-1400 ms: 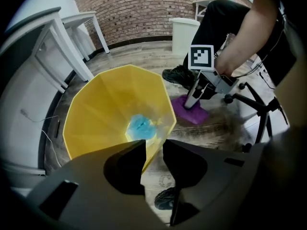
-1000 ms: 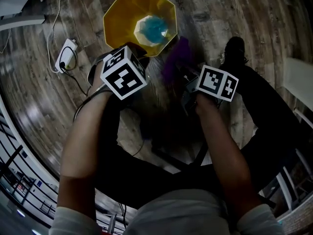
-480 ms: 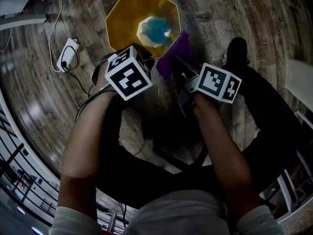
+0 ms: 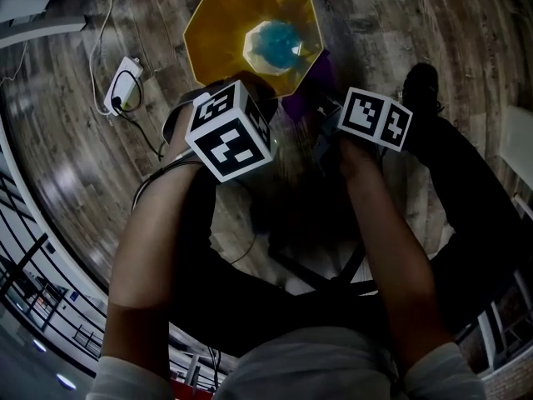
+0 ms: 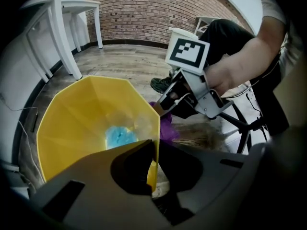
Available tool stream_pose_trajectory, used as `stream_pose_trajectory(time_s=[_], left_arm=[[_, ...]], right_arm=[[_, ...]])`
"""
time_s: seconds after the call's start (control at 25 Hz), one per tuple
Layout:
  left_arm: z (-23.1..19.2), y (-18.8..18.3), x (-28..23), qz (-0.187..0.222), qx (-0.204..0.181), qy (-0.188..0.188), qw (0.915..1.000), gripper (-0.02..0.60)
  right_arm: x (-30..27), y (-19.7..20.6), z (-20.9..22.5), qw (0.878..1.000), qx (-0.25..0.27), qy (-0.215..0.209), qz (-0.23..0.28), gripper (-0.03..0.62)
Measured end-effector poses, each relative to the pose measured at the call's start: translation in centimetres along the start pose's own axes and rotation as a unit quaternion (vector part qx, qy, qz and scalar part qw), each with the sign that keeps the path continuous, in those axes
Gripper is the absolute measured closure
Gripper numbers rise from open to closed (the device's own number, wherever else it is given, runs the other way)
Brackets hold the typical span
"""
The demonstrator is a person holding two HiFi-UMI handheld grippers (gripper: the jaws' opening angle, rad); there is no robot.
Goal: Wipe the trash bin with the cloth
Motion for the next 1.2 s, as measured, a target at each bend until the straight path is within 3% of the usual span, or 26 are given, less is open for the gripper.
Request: stream_pose_trajectory(time_s=[0.8, 1.0, 1.2], left_arm=[[0.2, -0.3, 0.3, 0.003, 0.010, 0.002, 0.9999, 0.554], [0.7, -0.8, 0.2, -0.001, 0.003, 0.005, 1.0000, 0.554], [0.4, -0.5, 0.4, 0.005, 0.020, 0.002, 0.9998, 0.554]], right_arm=[[-9.9, 1.9, 7.0, 0.993, 0.041, 0.064, -0.095, 0.480], [-11.7, 2.4, 8.8, 0.989, 0.034, 0.084, -0.117, 0.480], [-13.2, 2.8, 9.0, 0.987, 0.033, 0.094, -0.125, 0.480]])
Point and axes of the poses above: the fingertips, and each gripper's own axes: x backward along the fingers, z to its right, y out of its underside, the point moved 8 cm from there along x, backward along the fingers, and after that the axes turned 8 degrees about z, right-handed, at the moved point
